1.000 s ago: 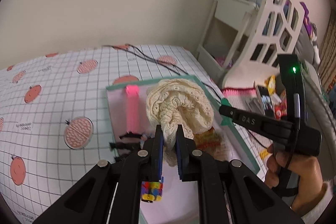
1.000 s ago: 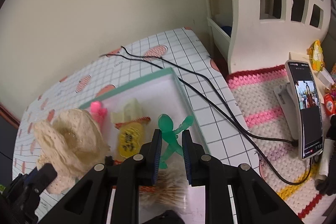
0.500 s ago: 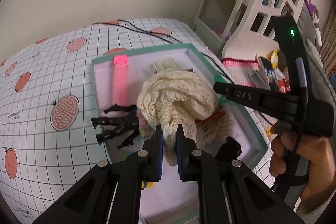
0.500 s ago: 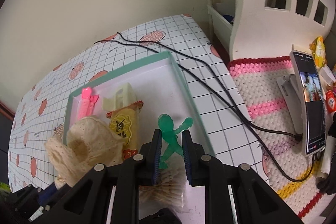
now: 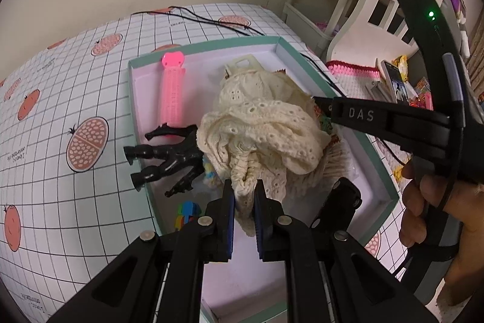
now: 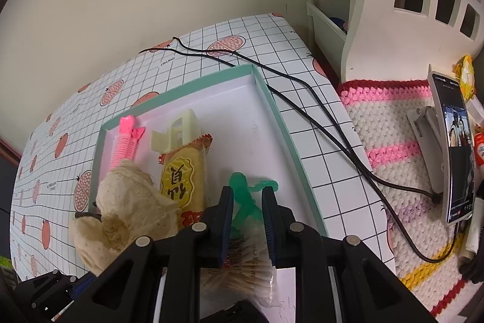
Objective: Organize objects
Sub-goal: 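Lift and carry the scrunchie and green figure over the tray, then lower both items into the tray and open both grippers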
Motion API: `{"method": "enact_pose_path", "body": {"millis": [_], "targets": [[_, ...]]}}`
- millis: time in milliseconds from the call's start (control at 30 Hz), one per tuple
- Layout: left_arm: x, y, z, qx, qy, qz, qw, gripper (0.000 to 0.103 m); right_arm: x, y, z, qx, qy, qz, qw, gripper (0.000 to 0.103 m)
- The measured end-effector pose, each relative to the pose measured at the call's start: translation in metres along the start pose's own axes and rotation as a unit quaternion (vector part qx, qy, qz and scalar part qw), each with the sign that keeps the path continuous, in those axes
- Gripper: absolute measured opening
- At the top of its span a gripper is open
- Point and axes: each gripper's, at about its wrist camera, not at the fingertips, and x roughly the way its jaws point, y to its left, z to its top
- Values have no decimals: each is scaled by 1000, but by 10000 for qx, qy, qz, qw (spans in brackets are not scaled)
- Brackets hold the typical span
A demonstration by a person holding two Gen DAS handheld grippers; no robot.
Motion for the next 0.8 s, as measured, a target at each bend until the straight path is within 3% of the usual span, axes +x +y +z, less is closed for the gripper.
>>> {"method": "enact_pose_path", "body": {"millis": [400, 567, 800], "targets": [[6, 3, -2, -26, 155, -82, 9998, 15, 1, 1, 0, -18, -7, -36, 10000, 22], [2, 3, 0, -30, 193, -268, 9995, 27, -1, 2, 1, -29, -5, -43, 10000, 23], [-5, 3, 3, 5, 149, -411, 9990, 37, -1, 3, 1, -83, -36, -146, 9999, 34]]}}
